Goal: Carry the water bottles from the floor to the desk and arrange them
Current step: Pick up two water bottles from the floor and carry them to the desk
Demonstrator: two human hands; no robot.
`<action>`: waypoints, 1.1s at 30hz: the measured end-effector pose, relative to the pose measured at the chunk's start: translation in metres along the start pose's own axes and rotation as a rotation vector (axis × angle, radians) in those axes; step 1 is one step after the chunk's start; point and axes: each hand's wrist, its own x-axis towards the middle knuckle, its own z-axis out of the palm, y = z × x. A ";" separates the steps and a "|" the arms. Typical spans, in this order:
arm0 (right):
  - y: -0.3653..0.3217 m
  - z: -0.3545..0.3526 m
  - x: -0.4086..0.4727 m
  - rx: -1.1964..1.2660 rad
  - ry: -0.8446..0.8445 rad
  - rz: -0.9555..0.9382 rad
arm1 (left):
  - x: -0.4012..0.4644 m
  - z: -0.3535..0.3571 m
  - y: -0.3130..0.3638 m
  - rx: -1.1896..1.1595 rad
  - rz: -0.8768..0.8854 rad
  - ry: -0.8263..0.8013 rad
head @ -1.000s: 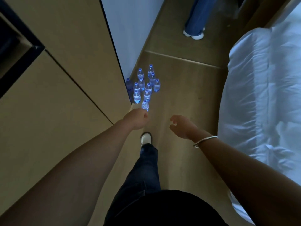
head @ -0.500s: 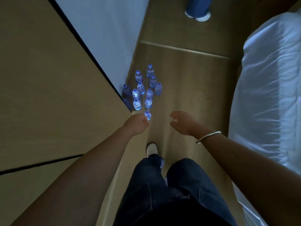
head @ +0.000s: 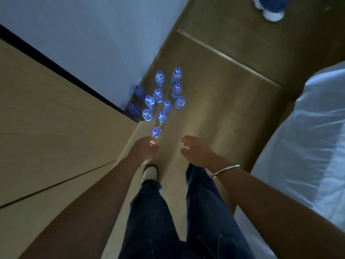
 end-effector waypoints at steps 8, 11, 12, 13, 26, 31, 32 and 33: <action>0.063 -0.009 0.105 -0.061 -0.075 -0.037 | 0.078 0.085 -0.017 -0.254 -0.253 0.122; 0.082 0.015 0.160 -0.074 -0.085 -0.041 | 0.119 0.112 -0.038 -0.356 -0.322 0.172; 0.088 0.022 0.175 -0.075 -0.088 -0.042 | 0.130 0.120 -0.045 -0.372 -0.334 0.180; 0.094 0.032 0.194 -0.081 -0.090 -0.047 | 0.145 0.128 -0.055 -0.369 -0.342 0.180; 0.136 0.128 0.386 -0.141 0.027 -0.156 | 0.310 0.196 -0.159 -0.100 -0.388 0.212; 0.133 0.145 0.436 -0.129 0.060 -0.227 | 0.360 0.205 -0.164 -0.283 -0.373 0.231; 0.132 0.147 0.443 -0.108 0.076 -0.242 | 0.367 0.207 -0.164 -0.323 -0.363 0.240; 0.131 0.148 0.451 -0.069 0.089 -0.254 | 0.374 0.208 -0.165 -0.353 -0.354 0.255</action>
